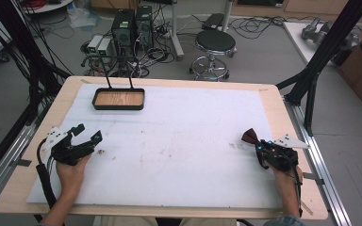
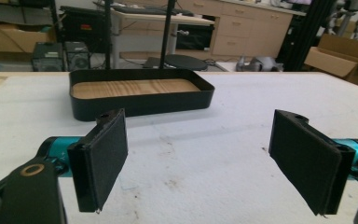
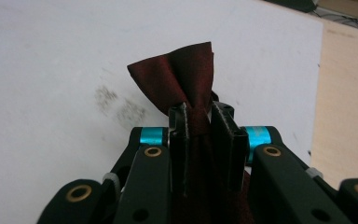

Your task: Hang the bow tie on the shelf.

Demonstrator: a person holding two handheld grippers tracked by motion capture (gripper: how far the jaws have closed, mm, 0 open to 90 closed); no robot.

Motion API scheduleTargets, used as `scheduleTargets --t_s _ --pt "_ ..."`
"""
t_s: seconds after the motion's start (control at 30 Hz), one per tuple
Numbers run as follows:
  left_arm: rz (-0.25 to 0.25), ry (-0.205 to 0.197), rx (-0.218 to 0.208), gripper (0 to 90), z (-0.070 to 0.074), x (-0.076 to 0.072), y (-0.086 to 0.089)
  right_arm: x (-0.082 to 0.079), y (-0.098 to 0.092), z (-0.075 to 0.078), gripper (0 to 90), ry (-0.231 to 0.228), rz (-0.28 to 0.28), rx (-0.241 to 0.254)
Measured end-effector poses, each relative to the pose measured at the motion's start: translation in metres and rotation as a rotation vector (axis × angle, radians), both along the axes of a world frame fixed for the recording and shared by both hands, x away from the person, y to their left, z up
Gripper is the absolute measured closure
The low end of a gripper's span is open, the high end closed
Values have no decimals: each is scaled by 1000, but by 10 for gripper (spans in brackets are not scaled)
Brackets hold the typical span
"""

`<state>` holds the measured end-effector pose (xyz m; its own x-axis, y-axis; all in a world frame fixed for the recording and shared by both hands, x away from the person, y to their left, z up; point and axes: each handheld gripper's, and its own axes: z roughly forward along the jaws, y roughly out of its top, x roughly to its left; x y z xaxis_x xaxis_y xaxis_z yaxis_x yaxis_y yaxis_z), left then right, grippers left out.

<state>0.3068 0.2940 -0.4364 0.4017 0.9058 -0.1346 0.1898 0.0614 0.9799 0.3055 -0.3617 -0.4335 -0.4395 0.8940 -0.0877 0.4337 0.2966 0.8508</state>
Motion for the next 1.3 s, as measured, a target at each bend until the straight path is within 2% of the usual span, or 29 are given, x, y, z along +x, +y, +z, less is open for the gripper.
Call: scheduleTargets --t_s 0.07,0.17,0.23,0.27,0.3,0.47,0.53,0.63,0.67,0.7,0.73,0.77,0.8,0.87,0.93,1.03,1.07,1.1,1.13,1.17,1.2,1.23,1.27,1.3 --pt "6 -4 -1 197 0 0 0 3 8 10 772 -16 22 22" --pt "7 -6 -3 198 0 -1 1 6 16 18 772 -26 36 42" --pt "6 -7 -5 198 0 0 0 10 24 26 773 -50 57 58" --pt "5 -8 -8 198 0 0 0 14 34 33 773 -57 75 62" --pt "3 -8 -9 198 0 0 0 14 34 33 773 -57 75 62" --pt "-1 -4 -20 198 0 0 0 26 62 51 772 -80 131 64" --pt "-1 -5 -26 198 0 0 0 35 78 61 772 -86 154 75" --pt "-3 -7 -32 198 0 1 -1 40 90 66 772 -88 173 92" --pt "-4 -7 -32 198 0 1 -1 47 101 72 772 -91 190 92" --pt "-7 -8 -33 198 0 1 -2 47 101 72 772 -91 190 92" --pt "-8 -9 -33 198 0 2 -2 53 113 77 772 -98 203 108" --pt "-11 -11 -33 198 0 2 -2 53 113 77 772 -98 203 108" --pt "-11 -12 -34 198 0 2 -3 61 125 82 772 -99 220 123" --pt "-15 -12 -32 198 0 2 -3 65 131 84 772 -113 230 125" --pt "-22 -12 -31 198 0 2 -4 72 144 88 772 -102 248 154" --pt "-29 -11 -18 198 -1 3 -7 86 164 95 771 -99 287 153" --pt "-32 -13 -10 198 0 3 -8 94 178 98 771 -102 306 149" --pt "-34 -15 -4 198 0 2 -9 94 178 98 771 -102 306 149" --pt "-35 -18 -1 198 0 2 -10 102 192 101 771 -100 323 147" --pt "-39 -18 4 198 0 2 -10 102 192 101 771 -100 323 147" --pt "-39 -16 3 198 0 2 -11 108 205 103 770 -108 335 144" --pt "-39 -15 5 198 0 2 -10 108 205 103 770 -108 335 144" --pt "-36 -12 1 198 0 2 -10 114 216 104 770 -111 348 148" --pt "-33 -8 -2 198 -1 3 -10 114 216 104 770 -111 348 148"
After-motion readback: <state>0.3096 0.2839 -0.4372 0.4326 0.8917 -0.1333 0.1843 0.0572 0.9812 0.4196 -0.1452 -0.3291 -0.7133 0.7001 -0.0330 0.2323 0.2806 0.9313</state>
